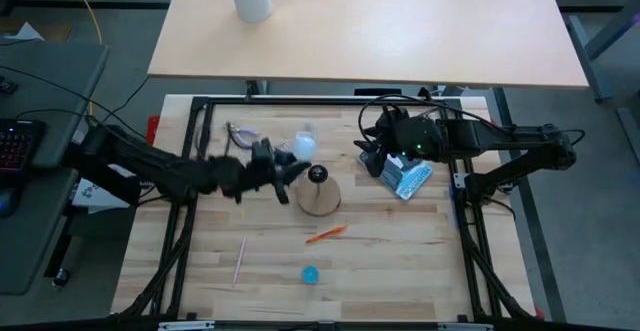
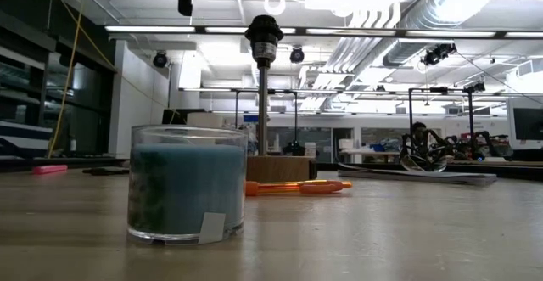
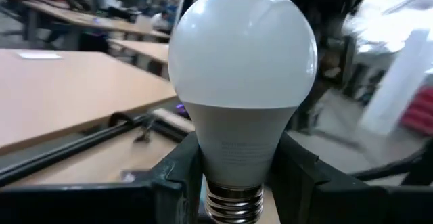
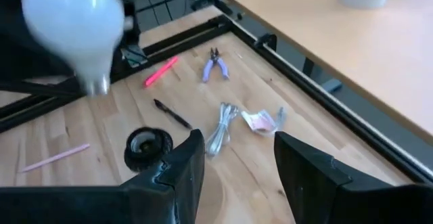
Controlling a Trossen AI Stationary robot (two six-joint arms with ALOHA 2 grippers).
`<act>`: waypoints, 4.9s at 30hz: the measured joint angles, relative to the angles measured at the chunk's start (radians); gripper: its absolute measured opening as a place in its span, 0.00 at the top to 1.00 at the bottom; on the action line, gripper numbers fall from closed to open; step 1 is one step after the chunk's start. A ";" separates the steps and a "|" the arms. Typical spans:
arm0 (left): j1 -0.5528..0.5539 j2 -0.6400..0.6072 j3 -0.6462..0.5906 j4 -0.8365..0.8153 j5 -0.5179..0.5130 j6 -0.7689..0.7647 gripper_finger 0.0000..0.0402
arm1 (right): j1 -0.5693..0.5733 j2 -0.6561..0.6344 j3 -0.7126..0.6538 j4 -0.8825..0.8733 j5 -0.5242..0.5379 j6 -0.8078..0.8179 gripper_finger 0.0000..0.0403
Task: Screw lightbulb
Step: Insert the light bulb into the lamp
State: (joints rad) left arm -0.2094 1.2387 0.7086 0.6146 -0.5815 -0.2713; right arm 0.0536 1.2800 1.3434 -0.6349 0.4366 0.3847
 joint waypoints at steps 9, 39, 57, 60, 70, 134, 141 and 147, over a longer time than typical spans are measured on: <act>-0.050 0.161 0.002 0.208 -0.171 0.132 0.71 | 0.000 0.018 0.000 0.048 -0.001 -0.003 0.57; -0.027 0.317 0.002 0.276 -0.139 0.095 0.71 | 0.000 0.037 0.000 0.122 -0.002 -0.001 0.57; -0.029 0.329 0.002 0.295 -0.173 0.090 0.71 | 0.011 0.185 0.000 0.456 -0.021 0.013 0.97; -0.029 0.329 0.002 0.295 -0.173 0.091 0.71 | 0.003 0.178 0.000 0.454 -0.053 0.031 0.98; -0.029 0.329 0.002 0.295 -0.173 0.091 0.71 | 0.008 0.224 0.000 0.433 -0.097 0.108 1.00; -0.017 0.245 0.003 0.148 -0.018 0.171 0.40 | 0.018 0.226 0.000 0.433 -0.190 0.078 1.00; -0.056 0.211 0.002 0.071 -0.099 0.221 0.40 | 0.019 0.226 0.000 0.433 -0.185 0.078 1.00; -0.082 0.199 0.002 0.001 -0.117 0.213 0.40 | 0.019 0.226 0.000 0.431 -0.185 0.062 1.00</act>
State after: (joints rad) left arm -0.2915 1.4376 0.7105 0.6159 -0.6986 -0.0583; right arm 0.0731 1.5063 1.3437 -0.2043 0.2520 0.4469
